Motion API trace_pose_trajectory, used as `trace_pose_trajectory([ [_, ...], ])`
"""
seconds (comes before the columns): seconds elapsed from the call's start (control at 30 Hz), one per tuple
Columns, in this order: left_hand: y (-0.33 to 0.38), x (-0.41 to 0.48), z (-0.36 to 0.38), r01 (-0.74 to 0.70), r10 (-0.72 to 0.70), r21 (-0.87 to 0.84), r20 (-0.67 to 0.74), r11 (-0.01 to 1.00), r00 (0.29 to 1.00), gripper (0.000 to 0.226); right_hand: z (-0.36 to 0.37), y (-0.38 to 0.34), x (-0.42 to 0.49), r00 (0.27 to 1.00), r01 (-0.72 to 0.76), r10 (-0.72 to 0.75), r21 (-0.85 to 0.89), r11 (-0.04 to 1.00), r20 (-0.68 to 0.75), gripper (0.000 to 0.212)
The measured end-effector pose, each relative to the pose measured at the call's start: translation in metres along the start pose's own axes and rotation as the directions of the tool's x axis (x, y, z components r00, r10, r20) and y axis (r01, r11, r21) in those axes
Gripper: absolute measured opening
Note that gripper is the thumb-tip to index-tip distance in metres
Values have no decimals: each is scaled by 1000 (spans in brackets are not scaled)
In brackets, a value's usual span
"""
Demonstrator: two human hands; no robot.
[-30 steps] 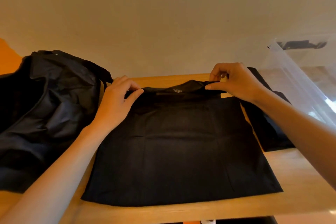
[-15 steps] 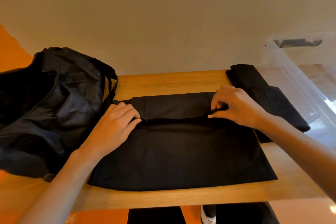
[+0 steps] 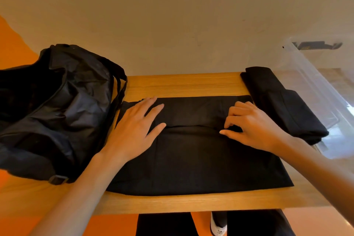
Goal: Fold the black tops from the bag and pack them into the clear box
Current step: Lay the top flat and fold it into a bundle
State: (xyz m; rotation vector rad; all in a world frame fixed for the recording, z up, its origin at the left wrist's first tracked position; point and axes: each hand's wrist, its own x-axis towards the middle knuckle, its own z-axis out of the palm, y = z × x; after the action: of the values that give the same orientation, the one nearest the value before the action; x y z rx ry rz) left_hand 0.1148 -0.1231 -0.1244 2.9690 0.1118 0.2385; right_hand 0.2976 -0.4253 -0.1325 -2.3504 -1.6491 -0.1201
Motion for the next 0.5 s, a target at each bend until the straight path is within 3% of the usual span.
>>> trace_pose_trajectory([
  [0.1,2,10,8,31,-34,20,192,999,981,69,3,-2,-6,999,-29,29,0,1000,-12,21],
  [0.2,0,5,17,66,-79,57,277,996,958,72,3,-3,-15,999,-51,50,-51,997,-21,24],
  [0.37,8,-11,27,89,-111,102,243,991,964,82,-2,-23,-24,972,-235,224,-251,939,-72,44],
  [0.5,24,-2,23,84,-90,47,169,995,982,75,1,-60,4,921,-384,357,-216,898,-153,53],
])
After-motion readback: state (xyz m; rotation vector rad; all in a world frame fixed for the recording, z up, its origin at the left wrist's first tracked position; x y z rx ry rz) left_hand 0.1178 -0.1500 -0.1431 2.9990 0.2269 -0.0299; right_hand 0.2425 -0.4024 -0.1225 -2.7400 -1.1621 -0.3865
